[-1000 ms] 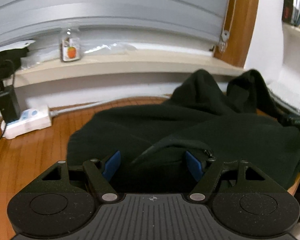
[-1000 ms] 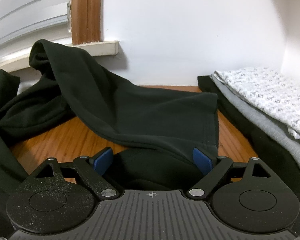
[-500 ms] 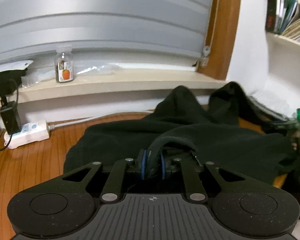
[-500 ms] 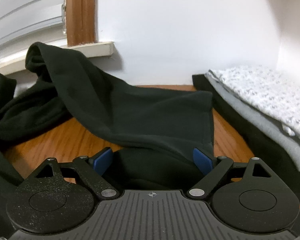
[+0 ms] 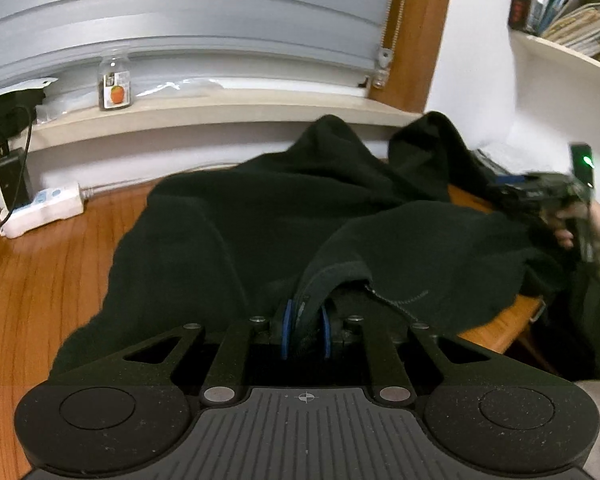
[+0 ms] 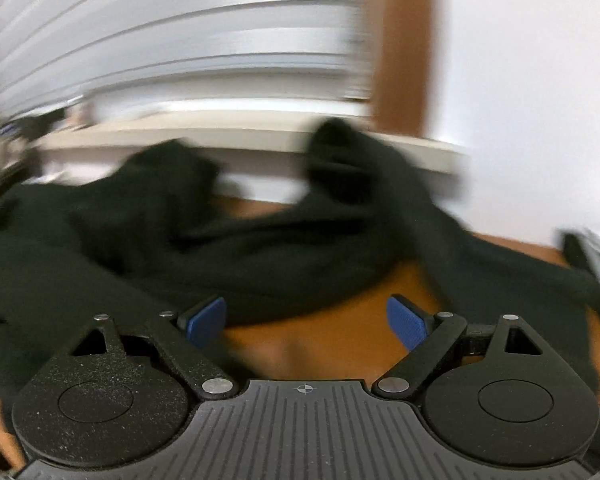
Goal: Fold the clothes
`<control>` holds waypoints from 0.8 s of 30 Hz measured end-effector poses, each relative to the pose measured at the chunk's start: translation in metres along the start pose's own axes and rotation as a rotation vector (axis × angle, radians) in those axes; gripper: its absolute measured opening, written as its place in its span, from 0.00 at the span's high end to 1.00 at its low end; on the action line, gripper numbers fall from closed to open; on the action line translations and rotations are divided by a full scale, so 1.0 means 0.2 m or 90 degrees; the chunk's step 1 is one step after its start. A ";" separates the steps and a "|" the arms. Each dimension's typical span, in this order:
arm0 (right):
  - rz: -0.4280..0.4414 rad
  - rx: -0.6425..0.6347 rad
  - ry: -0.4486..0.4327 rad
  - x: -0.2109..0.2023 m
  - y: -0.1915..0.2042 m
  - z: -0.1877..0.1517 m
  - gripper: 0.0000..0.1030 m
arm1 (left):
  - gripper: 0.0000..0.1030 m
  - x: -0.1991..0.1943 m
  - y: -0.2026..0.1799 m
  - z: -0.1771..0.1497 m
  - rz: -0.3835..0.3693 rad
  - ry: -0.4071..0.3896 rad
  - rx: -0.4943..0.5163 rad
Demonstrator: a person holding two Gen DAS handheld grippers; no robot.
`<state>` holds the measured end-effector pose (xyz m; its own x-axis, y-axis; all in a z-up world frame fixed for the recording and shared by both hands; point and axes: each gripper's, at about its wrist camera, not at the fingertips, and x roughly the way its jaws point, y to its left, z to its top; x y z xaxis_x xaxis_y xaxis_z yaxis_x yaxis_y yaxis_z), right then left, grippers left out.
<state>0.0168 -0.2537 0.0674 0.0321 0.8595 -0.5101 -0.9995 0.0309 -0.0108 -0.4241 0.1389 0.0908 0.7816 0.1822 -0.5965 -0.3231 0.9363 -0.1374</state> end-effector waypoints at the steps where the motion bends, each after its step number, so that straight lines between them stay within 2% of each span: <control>1: 0.021 -0.019 0.003 0.02 0.08 0.03 0.16 | 0.85 -0.02 -0.01 -0.02 -0.002 0.004 0.000; 6: 0.087 -0.081 0.019 0.12 0.33 0.11 0.16 | 0.85 -0.09 -0.02 -0.11 -0.014 0.014 -0.010; 11: 0.107 -0.110 0.034 0.22 0.46 0.16 0.16 | 0.73 -0.13 0.03 -0.07 -0.004 0.004 -0.032; 14: 0.115 -0.104 0.039 0.24 0.47 0.17 0.16 | 0.68 -0.18 0.05 -0.02 0.006 -0.024 -0.033; 15: 0.117 -0.101 0.038 0.23 0.46 0.17 0.16 | 0.62 -0.20 0.06 0.01 0.011 -0.035 -0.034; 19: 0.153 -0.106 0.039 0.22 0.52 0.16 0.17 | 0.57 -0.21 0.14 0.12 0.034 -0.072 -0.045; 22: 0.197 -0.119 0.059 0.21 0.58 0.14 0.29 | 0.48 -0.13 0.22 0.22 0.071 -0.080 -0.049; 23: 0.221 -0.120 0.076 0.21 0.60 0.13 0.40 | 0.48 -0.10 0.25 0.25 0.081 -0.080 -0.052; 24: 0.245 -0.121 0.093 0.20 0.62 0.12 0.45 | 0.48 -0.06 0.28 0.28 0.084 -0.078 -0.056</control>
<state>-0.1053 -0.2029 0.0656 -0.3290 0.7086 -0.6242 -0.9225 -0.3826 0.0519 -0.4210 0.2071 0.1344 0.7871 0.3418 -0.5134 -0.4683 0.8729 -0.1369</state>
